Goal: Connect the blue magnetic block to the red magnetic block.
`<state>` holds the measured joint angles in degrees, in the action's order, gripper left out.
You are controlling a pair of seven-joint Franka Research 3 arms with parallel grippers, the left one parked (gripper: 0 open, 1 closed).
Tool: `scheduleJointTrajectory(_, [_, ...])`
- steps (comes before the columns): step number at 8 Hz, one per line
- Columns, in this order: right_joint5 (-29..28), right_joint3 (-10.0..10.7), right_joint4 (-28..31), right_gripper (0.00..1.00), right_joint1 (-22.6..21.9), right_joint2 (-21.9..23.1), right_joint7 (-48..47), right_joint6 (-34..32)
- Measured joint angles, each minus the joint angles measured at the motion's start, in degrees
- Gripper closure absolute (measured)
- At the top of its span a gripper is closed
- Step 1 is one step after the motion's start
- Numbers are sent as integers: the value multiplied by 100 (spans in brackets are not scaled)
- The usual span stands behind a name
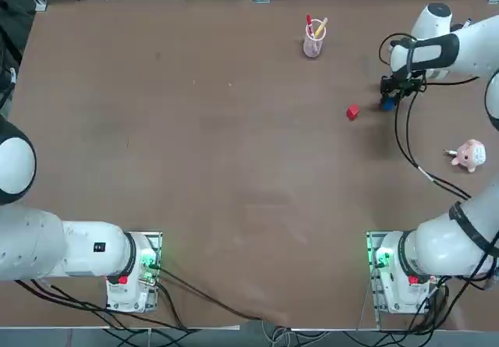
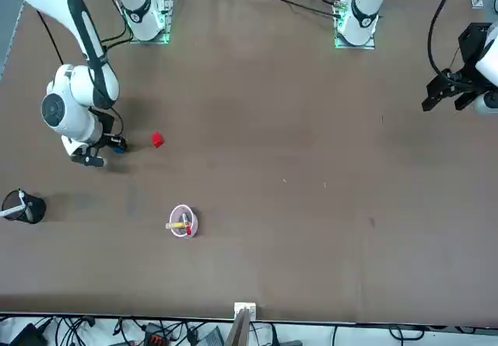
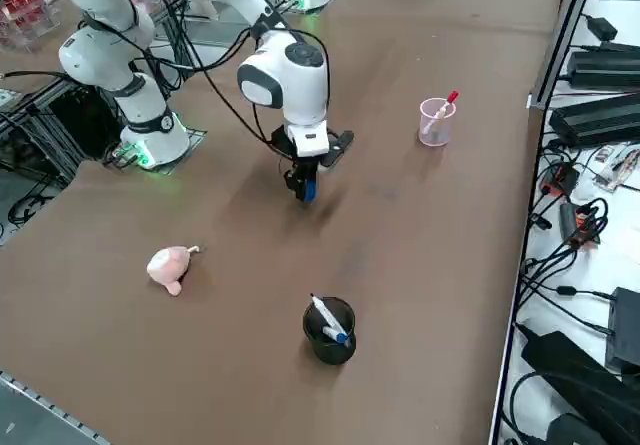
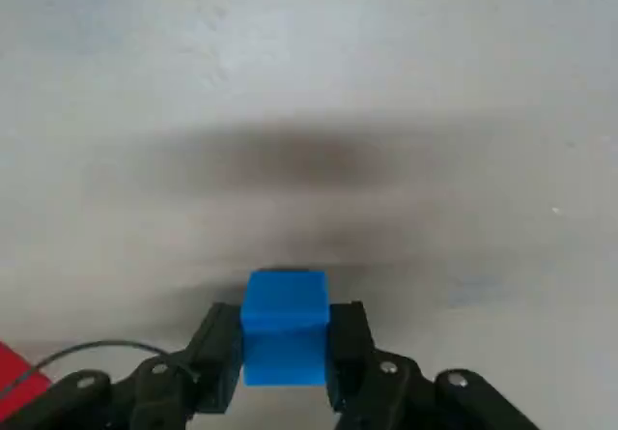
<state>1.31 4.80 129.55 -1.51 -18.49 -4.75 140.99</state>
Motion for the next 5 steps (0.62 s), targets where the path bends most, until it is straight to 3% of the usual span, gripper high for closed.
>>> scheduleJointTrajectory(5, [0, -1, 2, 53, -168, -43, 0, 24])
